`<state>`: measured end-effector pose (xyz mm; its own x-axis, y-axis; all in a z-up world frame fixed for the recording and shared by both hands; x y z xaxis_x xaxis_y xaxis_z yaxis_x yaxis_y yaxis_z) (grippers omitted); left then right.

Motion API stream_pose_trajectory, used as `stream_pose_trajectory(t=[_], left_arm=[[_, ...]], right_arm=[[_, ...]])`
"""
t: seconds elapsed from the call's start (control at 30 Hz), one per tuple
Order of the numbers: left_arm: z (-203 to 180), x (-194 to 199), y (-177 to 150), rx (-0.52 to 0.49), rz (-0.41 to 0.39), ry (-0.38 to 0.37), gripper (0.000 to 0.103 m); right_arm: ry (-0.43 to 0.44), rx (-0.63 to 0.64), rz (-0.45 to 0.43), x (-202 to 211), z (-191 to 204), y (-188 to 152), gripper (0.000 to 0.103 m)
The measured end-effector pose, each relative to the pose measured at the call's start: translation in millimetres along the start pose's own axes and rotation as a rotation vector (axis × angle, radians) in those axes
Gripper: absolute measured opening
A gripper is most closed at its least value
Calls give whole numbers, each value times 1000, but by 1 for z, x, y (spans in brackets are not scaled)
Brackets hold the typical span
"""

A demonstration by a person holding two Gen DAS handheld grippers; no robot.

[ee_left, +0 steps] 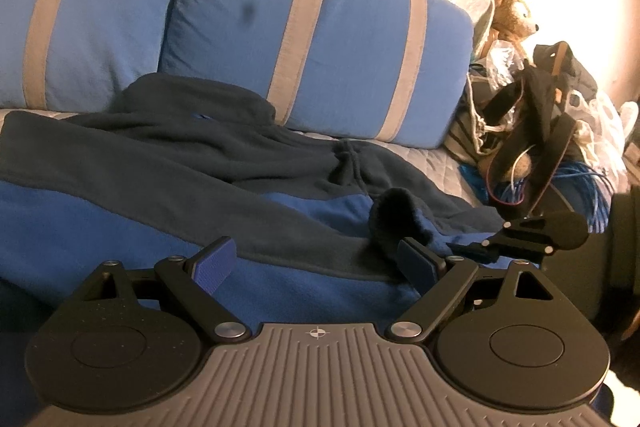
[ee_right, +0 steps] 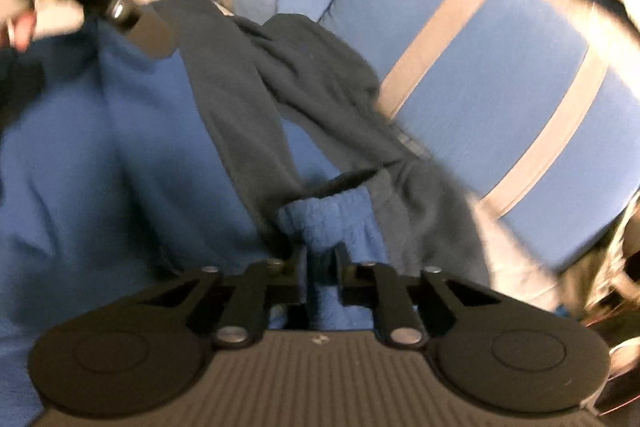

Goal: Fold clothes

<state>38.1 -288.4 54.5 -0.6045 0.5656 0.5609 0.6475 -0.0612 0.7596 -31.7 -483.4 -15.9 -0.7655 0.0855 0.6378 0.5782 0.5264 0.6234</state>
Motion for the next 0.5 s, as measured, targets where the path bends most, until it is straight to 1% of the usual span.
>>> stream_pose_trajectory(t=[0.07,0.13,0.27,0.37,0.43,0.5], left_arm=[[2,1,1,21,-2,-36,89],[4,0,3,74,6,-80,89],[-1,-3,10,209,64,-151,89],[-18,-8,17,270,122,-223,89],[-28,-16,22,343,168,-280,89],[-37,-28,26,440,224,-329,89]], right_arm=[[-48,41,-16,2,8,1,9],[-96,80,-36,7,13,3,8],[-148,138,-68,22,18,4,8],[-184,157,-89,33,19,4,8],[-200,152,-104,40,18,6,8],[-216,141,-117,46,15,9,8]])
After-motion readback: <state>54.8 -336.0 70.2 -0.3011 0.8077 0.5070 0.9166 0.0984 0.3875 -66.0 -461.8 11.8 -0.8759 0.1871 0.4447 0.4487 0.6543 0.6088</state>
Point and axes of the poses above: each gripper's, at about its wrist camera, not at the fingertips, and x roughly against the way its jaws point, z to its left, y to its top, the point moved 4 cm from there along -x, roughly the way its jaws point, and after that the axes turned 2 degrees about x, right-handed, at the moved point
